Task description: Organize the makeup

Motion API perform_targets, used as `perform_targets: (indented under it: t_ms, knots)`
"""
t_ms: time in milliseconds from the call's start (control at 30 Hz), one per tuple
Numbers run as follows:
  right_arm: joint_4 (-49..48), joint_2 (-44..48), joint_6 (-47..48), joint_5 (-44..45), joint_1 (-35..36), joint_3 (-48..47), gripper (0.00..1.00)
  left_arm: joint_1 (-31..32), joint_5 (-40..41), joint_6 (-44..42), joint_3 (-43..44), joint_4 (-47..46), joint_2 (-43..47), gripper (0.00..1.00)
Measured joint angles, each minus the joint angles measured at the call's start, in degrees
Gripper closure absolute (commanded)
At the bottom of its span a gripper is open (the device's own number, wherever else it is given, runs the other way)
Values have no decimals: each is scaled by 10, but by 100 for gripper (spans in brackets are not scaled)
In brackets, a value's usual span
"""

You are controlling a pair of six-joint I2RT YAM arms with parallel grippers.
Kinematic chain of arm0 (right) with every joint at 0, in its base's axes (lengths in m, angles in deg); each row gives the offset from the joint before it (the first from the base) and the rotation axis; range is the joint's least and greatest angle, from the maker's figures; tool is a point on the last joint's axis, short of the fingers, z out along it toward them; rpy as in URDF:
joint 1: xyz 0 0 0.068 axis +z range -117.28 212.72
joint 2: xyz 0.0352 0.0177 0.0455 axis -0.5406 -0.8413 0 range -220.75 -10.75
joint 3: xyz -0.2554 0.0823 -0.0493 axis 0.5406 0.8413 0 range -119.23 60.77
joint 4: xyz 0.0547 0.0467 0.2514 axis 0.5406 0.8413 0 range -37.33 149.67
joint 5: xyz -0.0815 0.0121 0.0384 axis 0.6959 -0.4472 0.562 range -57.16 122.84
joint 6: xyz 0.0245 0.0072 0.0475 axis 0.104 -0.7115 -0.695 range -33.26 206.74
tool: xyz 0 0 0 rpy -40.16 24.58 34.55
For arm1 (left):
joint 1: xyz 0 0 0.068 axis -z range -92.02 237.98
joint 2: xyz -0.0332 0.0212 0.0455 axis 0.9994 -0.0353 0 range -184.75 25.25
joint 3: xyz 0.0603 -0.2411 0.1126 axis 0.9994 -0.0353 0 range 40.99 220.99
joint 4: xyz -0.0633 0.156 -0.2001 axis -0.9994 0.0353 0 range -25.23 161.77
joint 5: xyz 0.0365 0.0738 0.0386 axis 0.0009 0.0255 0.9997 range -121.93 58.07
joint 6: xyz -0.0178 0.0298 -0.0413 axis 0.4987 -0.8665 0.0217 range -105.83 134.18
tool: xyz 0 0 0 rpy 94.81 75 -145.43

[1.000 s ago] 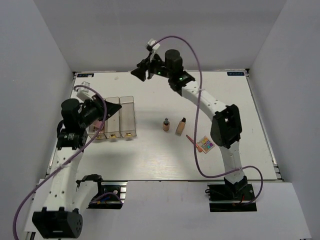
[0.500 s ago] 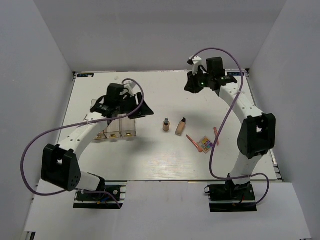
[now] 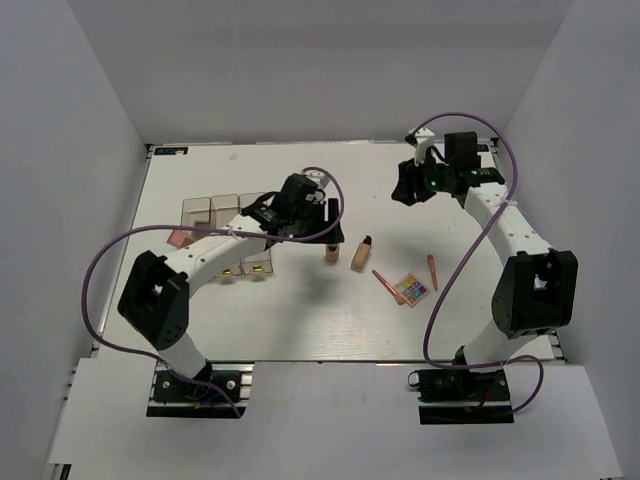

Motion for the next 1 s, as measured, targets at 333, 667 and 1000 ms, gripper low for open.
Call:
perform_targets:
  t_ms: [333,667,1000]
  knots:
    - [3,1,-1,-5,-10,9,46,48,136,-18,78,35,-97,22]
    - [3,1,-2,-11,-15,9,46,61,181,-35,103,54,-153,16]
    - [3,1,-3,-12,-19,9,45,65,185,-38,111,56,-194,28]
